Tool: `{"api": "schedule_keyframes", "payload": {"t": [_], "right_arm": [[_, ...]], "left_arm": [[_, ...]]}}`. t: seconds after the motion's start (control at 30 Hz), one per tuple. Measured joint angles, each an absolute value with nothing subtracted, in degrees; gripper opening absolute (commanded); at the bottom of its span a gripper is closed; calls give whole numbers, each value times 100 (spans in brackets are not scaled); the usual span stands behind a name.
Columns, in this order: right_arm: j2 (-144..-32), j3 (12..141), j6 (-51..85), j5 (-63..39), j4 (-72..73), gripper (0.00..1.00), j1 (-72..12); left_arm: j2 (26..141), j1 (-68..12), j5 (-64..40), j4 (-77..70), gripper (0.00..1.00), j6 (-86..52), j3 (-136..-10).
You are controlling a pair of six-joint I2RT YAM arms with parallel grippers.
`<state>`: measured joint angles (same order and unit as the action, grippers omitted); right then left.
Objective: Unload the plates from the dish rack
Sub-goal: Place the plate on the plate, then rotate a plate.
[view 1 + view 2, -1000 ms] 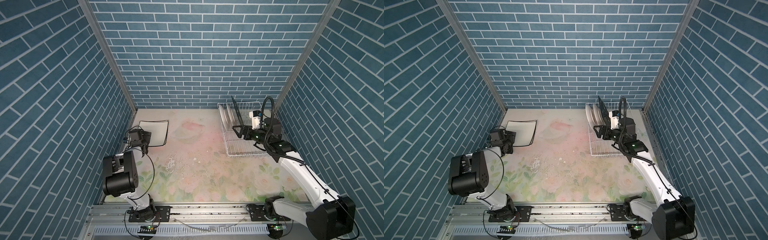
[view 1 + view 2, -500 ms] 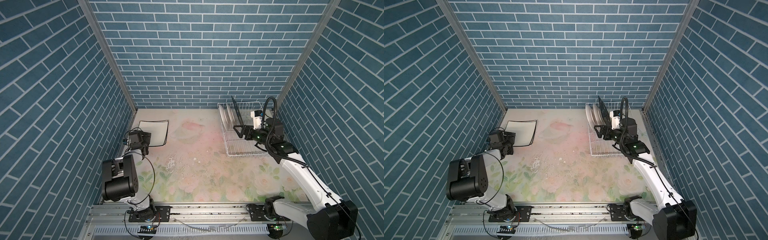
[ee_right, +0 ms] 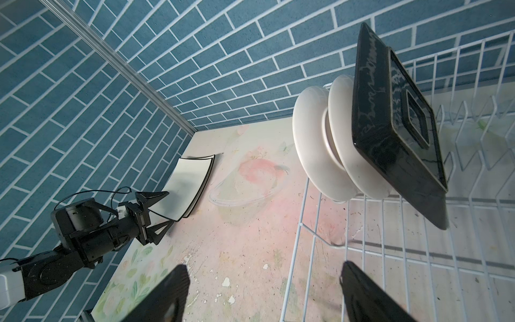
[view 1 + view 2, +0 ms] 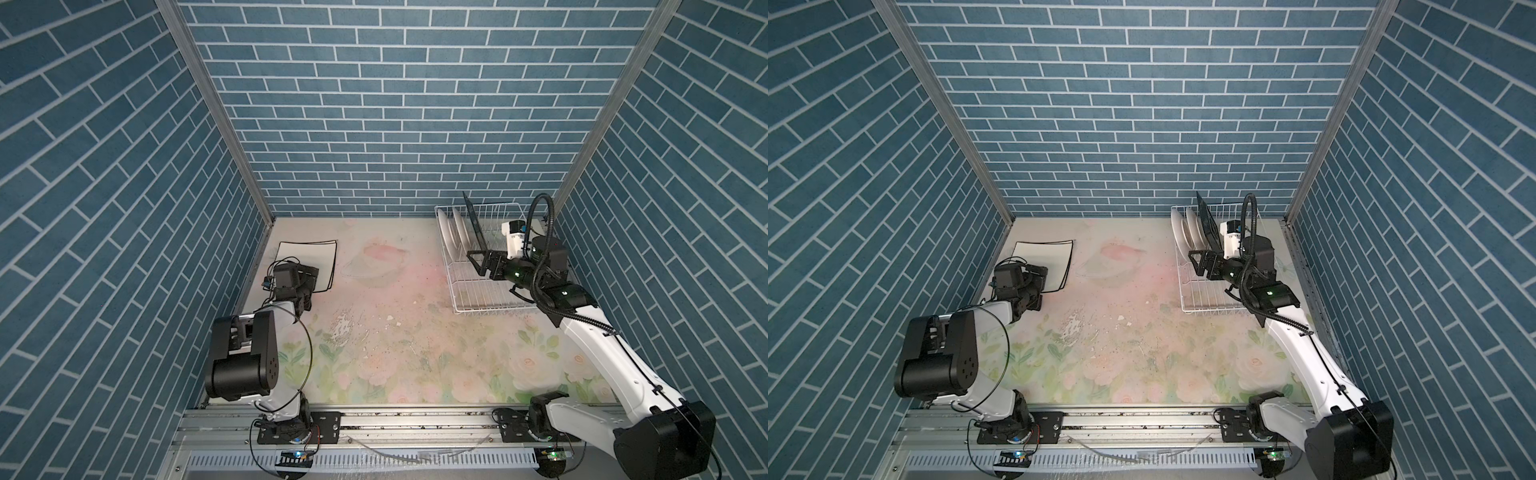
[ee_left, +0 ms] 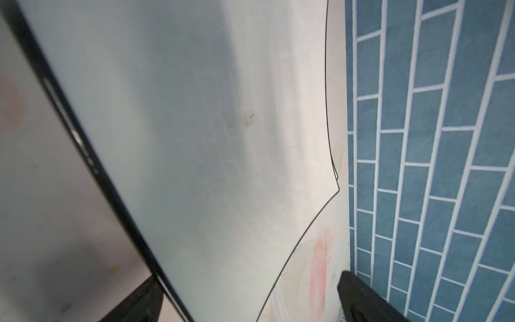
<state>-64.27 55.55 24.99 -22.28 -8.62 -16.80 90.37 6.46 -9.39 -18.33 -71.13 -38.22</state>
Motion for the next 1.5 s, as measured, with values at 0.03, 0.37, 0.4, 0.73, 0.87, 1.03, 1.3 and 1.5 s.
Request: {"api": "schedule_keyframes", "payload": {"t": [0.03, 0.37, 0.4, 0.73, 0.87, 1.03, 1.3, 1.5], "right_arm": [[-6427, 5555, 2499, -2228, -862, 86, -1680], [-6407, 5555, 2386, -2224, -904, 86, -1647], [-6405, 5555, 2368, -2222, -906, 86, -1645], [-6379, 5555, 2357, -2215, -1007, 86, -1612], [-6375, 5555, 2357, -2215, -1017, 86, -1605], [-6366, 5557, 2351, -2202, -1094, 86, -1605], [-6342, 5878, 2189, -1798, -1594, 86, -1594], [-6460, 6442, 1894, -1007, -2390, 85, -1594]], "left_arm": [[9037, 593, -945, -1839, 100, -7111, -3822], [9096, 392, -1048, -1940, 100, -7116, -3835], [9107, 384, -1061, -1949, 100, -7116, -3837], [9251, 303, -1317, -1898, 100, -7131, -4025], [9262, 270, -1339, -1909, 100, -7133, -4042], [9260, 270, -1288, -1907, 100, -7135, -4042], [9059, 259, -1055, -1844, 100, -7124, -3909], [8779, 261, -906, -1865, 100, -7113, -3658]]}}
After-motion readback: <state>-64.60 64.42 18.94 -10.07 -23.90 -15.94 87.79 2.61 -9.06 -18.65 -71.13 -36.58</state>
